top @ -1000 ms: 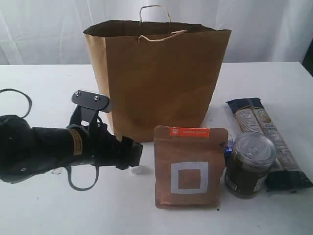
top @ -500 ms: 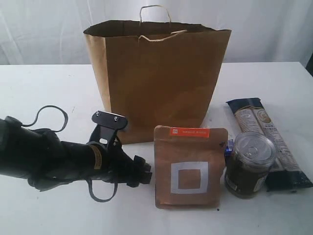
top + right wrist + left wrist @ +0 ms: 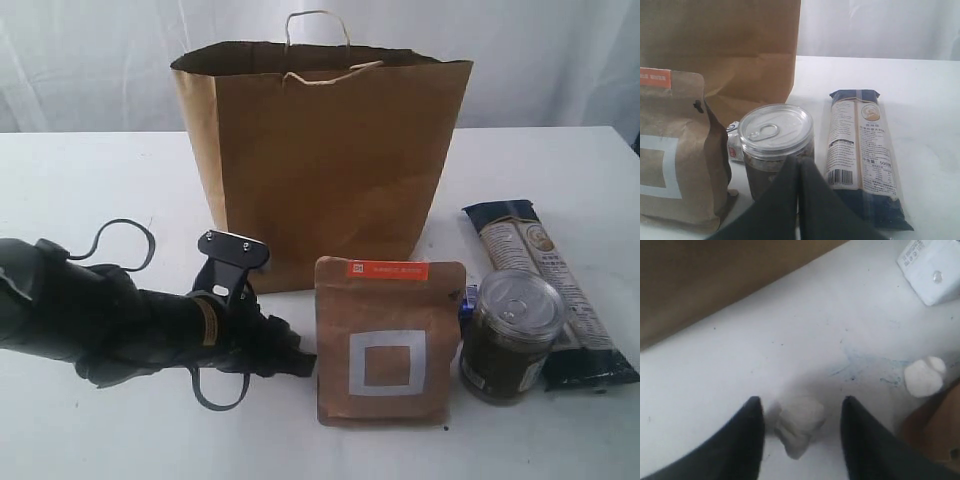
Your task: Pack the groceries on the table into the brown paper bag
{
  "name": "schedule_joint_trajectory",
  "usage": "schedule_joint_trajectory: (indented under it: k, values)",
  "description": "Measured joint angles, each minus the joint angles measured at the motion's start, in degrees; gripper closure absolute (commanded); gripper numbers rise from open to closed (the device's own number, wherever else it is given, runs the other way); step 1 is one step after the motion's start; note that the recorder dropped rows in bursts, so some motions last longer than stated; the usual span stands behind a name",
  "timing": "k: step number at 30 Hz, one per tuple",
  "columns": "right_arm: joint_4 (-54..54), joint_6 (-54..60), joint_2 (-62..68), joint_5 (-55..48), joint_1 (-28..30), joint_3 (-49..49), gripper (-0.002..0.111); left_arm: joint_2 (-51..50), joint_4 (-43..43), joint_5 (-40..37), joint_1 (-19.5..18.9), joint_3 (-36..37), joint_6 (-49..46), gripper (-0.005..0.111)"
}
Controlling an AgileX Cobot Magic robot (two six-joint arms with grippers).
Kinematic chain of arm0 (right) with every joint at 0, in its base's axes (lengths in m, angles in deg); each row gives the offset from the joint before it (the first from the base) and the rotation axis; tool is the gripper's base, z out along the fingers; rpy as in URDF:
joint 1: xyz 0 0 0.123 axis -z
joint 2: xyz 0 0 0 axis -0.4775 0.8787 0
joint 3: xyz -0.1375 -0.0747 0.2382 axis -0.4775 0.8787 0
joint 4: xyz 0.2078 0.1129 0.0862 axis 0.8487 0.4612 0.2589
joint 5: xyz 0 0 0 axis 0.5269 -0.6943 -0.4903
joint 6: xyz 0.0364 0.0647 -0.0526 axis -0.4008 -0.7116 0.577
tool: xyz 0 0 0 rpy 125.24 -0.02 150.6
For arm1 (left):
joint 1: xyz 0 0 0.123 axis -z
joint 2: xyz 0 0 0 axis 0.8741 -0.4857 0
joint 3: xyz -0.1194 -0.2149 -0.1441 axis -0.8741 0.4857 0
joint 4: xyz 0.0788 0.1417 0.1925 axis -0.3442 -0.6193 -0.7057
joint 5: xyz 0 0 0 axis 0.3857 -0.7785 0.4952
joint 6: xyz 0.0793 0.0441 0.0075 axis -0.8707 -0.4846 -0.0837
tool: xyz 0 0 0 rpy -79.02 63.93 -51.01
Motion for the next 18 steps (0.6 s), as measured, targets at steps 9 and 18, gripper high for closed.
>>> schedule_joint_trajectory:
  k: [9,18]
  values:
    - [0.00,0.00,0.00,0.00,0.00,0.00,0.108,4.45,-2.14,-7.37,0.00,0.00,1.46,0.106]
    - [0.00,0.00,0.00,0.00,0.00,0.00,0.108,18.44,-2.14,-14.69,0.00,0.00,1.61,0.106]
